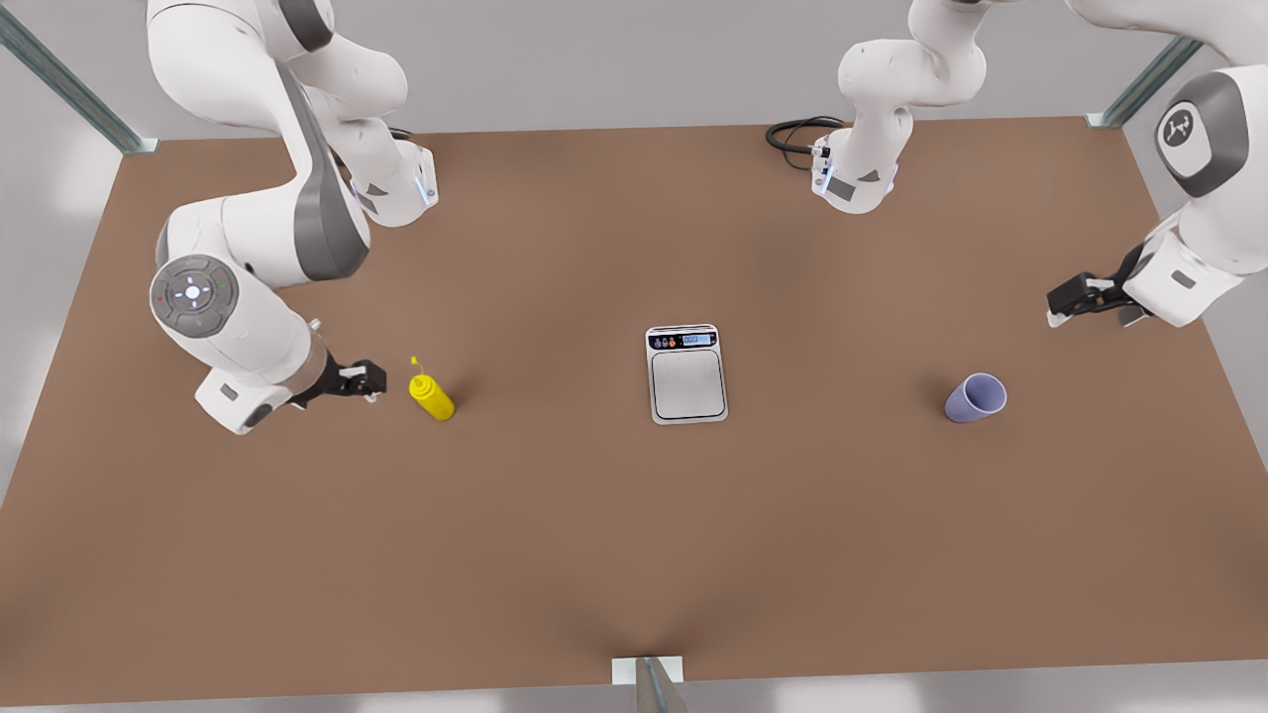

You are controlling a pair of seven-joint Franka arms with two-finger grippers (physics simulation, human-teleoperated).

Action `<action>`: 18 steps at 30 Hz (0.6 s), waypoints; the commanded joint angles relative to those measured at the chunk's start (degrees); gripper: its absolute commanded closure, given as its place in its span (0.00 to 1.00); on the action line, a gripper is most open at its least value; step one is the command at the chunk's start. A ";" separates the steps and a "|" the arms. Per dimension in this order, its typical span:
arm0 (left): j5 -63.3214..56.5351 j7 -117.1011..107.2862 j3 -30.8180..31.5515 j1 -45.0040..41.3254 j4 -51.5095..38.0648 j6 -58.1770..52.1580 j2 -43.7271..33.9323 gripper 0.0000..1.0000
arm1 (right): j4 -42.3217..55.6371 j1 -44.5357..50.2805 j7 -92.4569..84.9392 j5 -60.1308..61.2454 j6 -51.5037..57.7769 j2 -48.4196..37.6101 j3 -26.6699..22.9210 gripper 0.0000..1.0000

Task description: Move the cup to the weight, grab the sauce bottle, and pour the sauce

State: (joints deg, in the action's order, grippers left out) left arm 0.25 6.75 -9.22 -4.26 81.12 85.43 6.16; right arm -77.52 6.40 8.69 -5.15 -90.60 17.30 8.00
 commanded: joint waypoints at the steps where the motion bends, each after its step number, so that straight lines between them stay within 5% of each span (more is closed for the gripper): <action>1: -0.08 0.02 -0.01 -0.05 0.01 0.00 0.00 0.00 | 0.00 0.10 -0.08 -0.12 -0.02 0.01 0.00 0.00; 5: -0.08 0.54 -0.09 4.79 1.32 0.88 9.74 0.00 | 0.00 -3.68 -0.78 5.58 -0.90 1.15 0.09 0.00; 10: 1.68 0.37 -0.45 6.72 11.95 16.78 13.62 0.00 | 0.53 -8.33 -4.80 35.62 11.23 1.33 0.44 0.00; 16: 3.70 0.46 -0.53 7.69 22.15 26.97 14.50 0.00 | 2.81 -11.23 -54.28 44.35 12.46 5.55 0.00 0.00; 18: 3.70 0.46 -0.62 7.78 23.91 29.97 14.50 0.00 | 2.81 -14.04 -56.76 45.40 12.73 6.43 0.17 0.00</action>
State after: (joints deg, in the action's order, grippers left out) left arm 3.62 7.21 -9.92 3.81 106.10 116.71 20.66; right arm -74.76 -8.90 -54.99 41.55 -77.87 23.74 8.27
